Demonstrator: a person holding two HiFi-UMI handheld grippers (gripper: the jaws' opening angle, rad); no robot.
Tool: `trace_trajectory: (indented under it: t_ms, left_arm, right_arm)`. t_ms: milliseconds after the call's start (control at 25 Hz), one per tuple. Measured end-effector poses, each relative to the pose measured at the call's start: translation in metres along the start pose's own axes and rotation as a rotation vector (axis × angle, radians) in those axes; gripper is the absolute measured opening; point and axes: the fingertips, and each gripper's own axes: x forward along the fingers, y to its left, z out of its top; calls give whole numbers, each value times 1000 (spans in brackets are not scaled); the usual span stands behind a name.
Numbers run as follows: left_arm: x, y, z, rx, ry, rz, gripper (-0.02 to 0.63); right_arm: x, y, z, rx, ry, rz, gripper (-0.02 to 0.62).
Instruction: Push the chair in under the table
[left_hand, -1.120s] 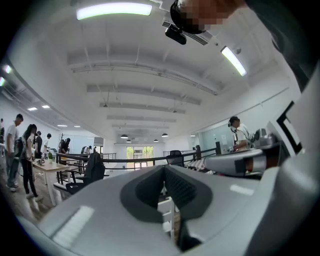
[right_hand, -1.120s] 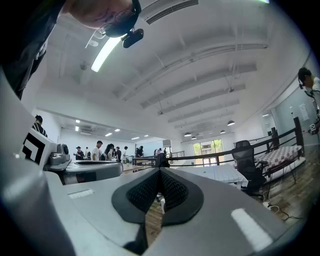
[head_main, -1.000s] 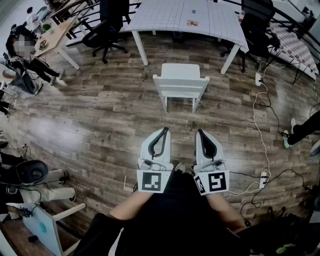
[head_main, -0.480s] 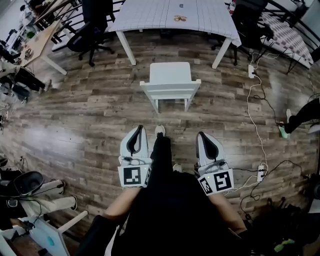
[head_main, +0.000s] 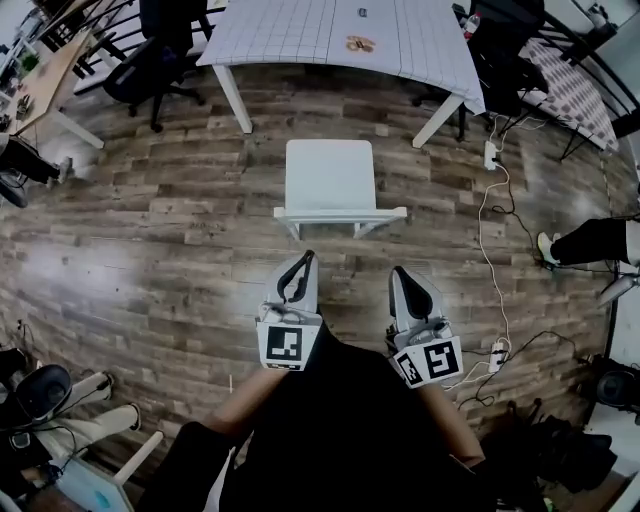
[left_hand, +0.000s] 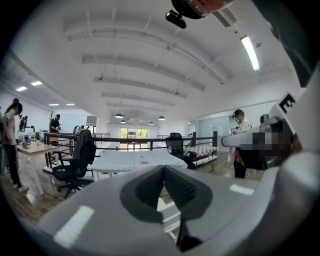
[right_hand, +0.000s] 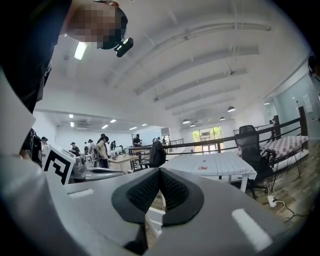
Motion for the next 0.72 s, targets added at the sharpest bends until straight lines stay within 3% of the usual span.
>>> trace_trajectory:
  t_ms: [120,320,480,640,720]
  left_arm:
    - [25,26,-3,-21,23,-18,11]
    - [68,68,-8,-8,38,-46,11]
    - [98,78,-22,17,92,-115,11]
    - [113,80,-28,33,115,-121,11]
    - [118,80,-34,53,124,-114,9]
  right_arm:
    - [49,-2,0,11,49,19,-3]
    - [114,3,-3,-152,117,58,-3]
    - [146,-8,-8,-151,135,49,-3]
    - [156,-23,-2,-129,82,15,-3]
    - [161,-31,-10,-140,112,29,-3]
